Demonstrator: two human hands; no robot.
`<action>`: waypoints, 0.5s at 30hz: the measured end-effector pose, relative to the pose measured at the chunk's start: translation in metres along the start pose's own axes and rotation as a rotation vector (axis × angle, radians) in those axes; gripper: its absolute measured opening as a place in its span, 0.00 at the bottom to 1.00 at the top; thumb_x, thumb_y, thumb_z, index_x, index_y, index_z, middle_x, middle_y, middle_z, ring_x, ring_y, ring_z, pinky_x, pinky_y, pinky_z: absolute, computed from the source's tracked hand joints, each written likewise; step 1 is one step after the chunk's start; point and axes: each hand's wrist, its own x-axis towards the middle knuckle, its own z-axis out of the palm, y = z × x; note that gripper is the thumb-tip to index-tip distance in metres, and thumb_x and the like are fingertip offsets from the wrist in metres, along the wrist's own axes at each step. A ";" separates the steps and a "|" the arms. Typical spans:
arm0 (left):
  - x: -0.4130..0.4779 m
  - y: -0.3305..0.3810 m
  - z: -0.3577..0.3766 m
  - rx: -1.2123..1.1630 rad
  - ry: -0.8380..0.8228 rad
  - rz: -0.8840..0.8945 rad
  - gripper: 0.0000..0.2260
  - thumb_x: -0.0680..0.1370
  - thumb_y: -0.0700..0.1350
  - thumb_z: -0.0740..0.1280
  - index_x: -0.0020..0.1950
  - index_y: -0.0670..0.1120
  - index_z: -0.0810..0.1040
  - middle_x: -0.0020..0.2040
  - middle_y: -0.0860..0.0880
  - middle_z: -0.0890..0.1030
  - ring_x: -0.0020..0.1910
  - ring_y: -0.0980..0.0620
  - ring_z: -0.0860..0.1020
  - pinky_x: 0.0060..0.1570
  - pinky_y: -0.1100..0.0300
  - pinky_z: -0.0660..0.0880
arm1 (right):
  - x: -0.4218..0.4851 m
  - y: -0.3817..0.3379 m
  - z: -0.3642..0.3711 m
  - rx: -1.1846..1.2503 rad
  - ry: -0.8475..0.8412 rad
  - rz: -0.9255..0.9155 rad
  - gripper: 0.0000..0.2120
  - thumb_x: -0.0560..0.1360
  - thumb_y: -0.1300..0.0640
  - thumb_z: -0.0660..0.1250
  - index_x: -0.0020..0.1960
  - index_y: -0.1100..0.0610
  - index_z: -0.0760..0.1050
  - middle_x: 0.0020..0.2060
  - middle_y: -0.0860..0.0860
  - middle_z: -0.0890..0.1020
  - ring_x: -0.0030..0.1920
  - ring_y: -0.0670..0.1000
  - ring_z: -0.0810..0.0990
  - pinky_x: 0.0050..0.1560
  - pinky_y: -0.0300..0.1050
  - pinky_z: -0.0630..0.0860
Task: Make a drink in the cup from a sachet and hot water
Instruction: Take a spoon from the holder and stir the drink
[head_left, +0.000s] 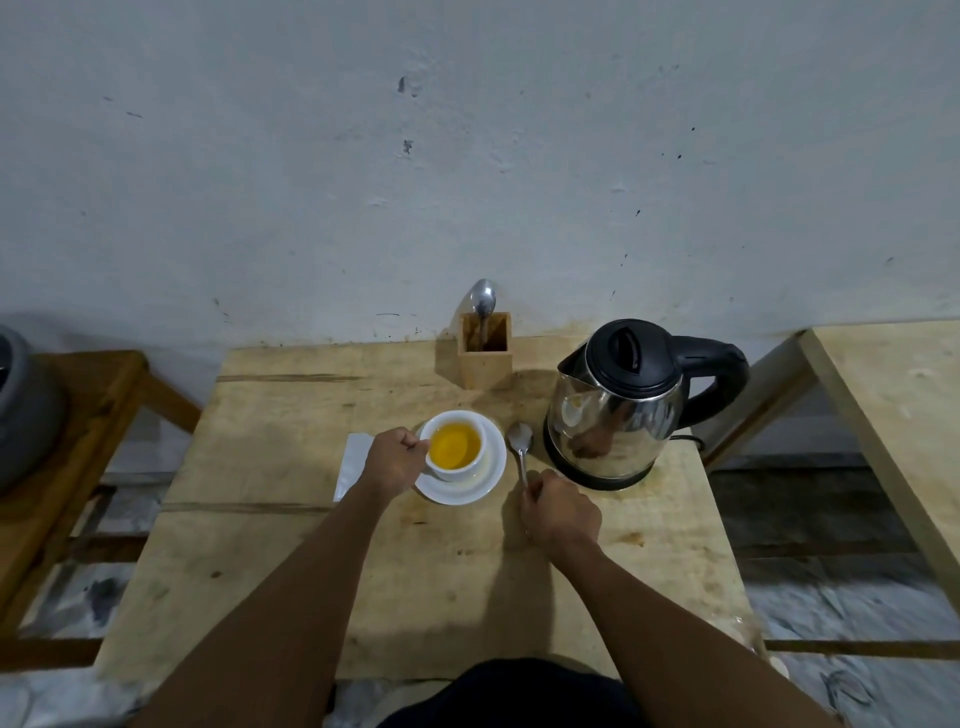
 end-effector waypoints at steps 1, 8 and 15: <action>0.000 0.000 0.000 -0.006 0.000 -0.005 0.12 0.76 0.45 0.69 0.36 0.43 0.70 0.36 0.41 0.75 0.37 0.46 0.74 0.48 0.43 0.78 | 0.000 0.000 0.000 -0.009 -0.005 0.002 0.12 0.79 0.45 0.59 0.52 0.51 0.76 0.49 0.52 0.83 0.50 0.57 0.82 0.46 0.48 0.74; -0.004 0.000 -0.003 -0.013 -0.035 0.009 0.13 0.77 0.45 0.67 0.35 0.44 0.68 0.34 0.45 0.73 0.38 0.46 0.73 0.41 0.52 0.72 | 0.001 -0.008 -0.005 -0.049 -0.027 0.041 0.16 0.78 0.42 0.58 0.52 0.52 0.77 0.48 0.52 0.84 0.52 0.57 0.83 0.49 0.48 0.75; -0.009 -0.001 -0.006 0.058 -0.069 0.113 0.09 0.79 0.47 0.64 0.44 0.43 0.75 0.42 0.46 0.77 0.42 0.49 0.75 0.38 0.59 0.66 | -0.001 -0.021 -0.008 -0.036 -0.070 0.115 0.20 0.77 0.37 0.55 0.49 0.51 0.77 0.44 0.50 0.84 0.48 0.55 0.84 0.50 0.47 0.77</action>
